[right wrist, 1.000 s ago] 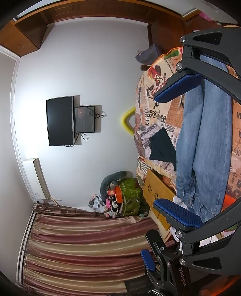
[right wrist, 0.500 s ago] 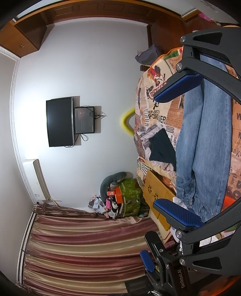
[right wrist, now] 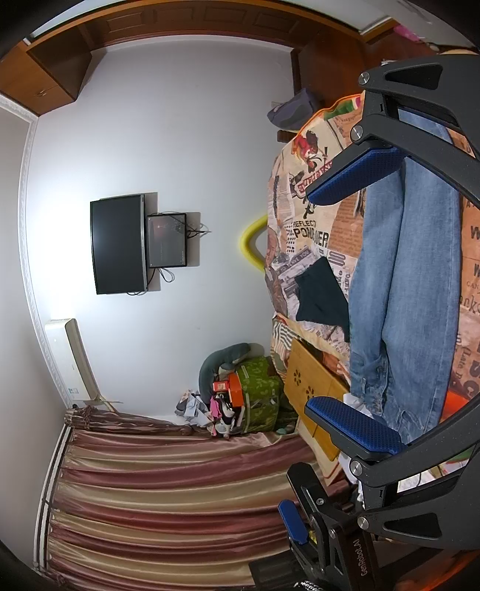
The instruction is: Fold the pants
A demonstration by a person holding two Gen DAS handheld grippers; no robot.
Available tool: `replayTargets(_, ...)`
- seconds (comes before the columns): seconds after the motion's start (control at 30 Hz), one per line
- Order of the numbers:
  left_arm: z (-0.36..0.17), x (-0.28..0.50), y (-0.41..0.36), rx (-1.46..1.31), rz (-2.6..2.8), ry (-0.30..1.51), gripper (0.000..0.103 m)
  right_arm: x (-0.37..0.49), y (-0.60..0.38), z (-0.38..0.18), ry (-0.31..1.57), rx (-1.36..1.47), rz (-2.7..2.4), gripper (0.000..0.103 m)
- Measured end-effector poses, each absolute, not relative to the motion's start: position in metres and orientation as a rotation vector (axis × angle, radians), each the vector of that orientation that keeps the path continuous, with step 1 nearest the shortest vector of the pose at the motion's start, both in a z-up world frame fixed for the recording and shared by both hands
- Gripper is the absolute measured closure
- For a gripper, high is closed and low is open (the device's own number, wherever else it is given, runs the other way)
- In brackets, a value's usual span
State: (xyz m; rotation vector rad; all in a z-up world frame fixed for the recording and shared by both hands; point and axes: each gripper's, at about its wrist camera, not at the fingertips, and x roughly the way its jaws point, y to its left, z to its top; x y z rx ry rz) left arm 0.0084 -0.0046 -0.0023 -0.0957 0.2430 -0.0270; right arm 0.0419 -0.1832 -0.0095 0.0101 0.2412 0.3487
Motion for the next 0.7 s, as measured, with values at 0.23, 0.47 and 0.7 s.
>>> replayTargets(0.23,-0.0025,0.0084,-0.0046,-0.094,-0.026,0.243,0.0,0.0406,-0.1864,-0.0124,0.244,0.013,0.347,0.0)
replayTargets(0.47,-0.0022,0.0084,-0.005,-0.094,-0.027,0.243,0.0,0.0391,-0.1863,-0.0179,0.247,0.013,0.342,0.0)
replayTargets(0.7,-0.0022,0.0088,-0.0058,-0.094,-0.028,0.245,0.0,0.0397,-0.1862,-0.0165,0.247,0.014,0.343,0.0)
